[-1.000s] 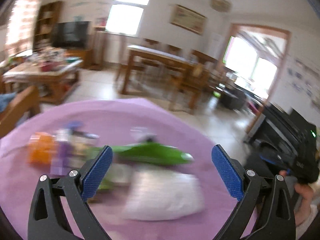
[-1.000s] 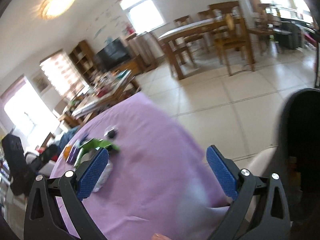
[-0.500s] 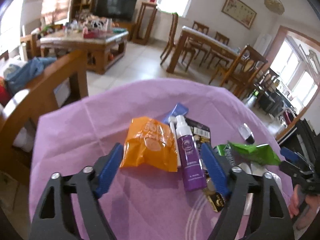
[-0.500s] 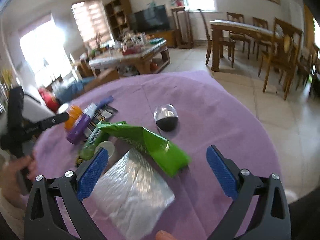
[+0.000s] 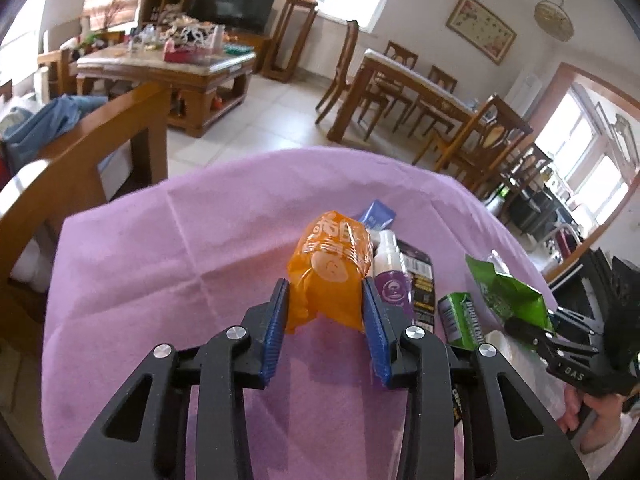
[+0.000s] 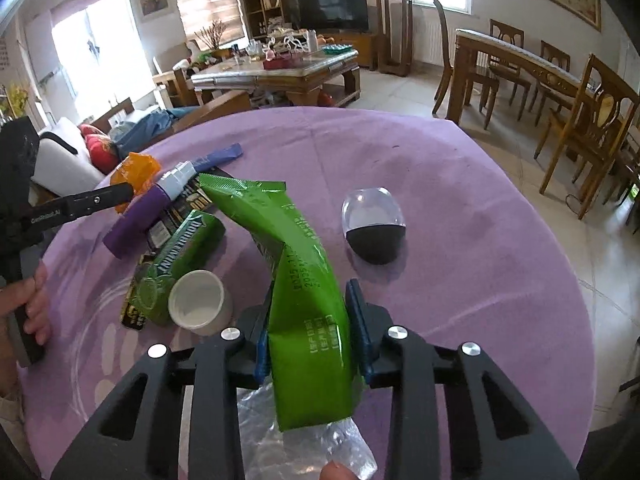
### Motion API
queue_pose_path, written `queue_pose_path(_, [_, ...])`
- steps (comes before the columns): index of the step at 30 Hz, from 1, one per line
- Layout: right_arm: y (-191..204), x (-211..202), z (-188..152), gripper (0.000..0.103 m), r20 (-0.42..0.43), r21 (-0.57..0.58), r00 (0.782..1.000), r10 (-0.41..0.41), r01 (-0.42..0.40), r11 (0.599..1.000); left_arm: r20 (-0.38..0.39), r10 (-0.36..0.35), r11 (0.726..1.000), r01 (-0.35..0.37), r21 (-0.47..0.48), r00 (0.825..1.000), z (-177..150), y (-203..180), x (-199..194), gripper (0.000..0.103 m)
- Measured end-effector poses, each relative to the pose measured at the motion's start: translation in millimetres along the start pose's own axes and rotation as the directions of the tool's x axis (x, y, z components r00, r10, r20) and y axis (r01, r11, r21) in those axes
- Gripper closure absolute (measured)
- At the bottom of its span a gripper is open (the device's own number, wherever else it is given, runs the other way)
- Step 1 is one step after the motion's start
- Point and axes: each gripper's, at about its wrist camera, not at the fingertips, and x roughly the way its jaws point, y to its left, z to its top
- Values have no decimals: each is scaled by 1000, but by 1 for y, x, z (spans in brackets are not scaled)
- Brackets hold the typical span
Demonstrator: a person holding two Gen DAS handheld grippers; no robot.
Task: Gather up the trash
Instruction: 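Carry the green and orange packets over the bin and open both tools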
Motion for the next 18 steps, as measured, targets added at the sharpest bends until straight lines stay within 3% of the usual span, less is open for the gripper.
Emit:
queue_pose_path(6, [-3,-31,-3,73,88,36,995,41,-44,998,97,-42,999,41,7,994,0,-8,-24,67])
queue_pose_path(10, [-9,-64,-6,73,156,65,985,72,-83,994,132,-75,996,68,57,988,-2,-33,-40,67])
queue_pose_path(18, [-45,-123,-20,73,280,143,957,72,-116,983,134,-209,964,181,194,969,-15,-130,-69,67])
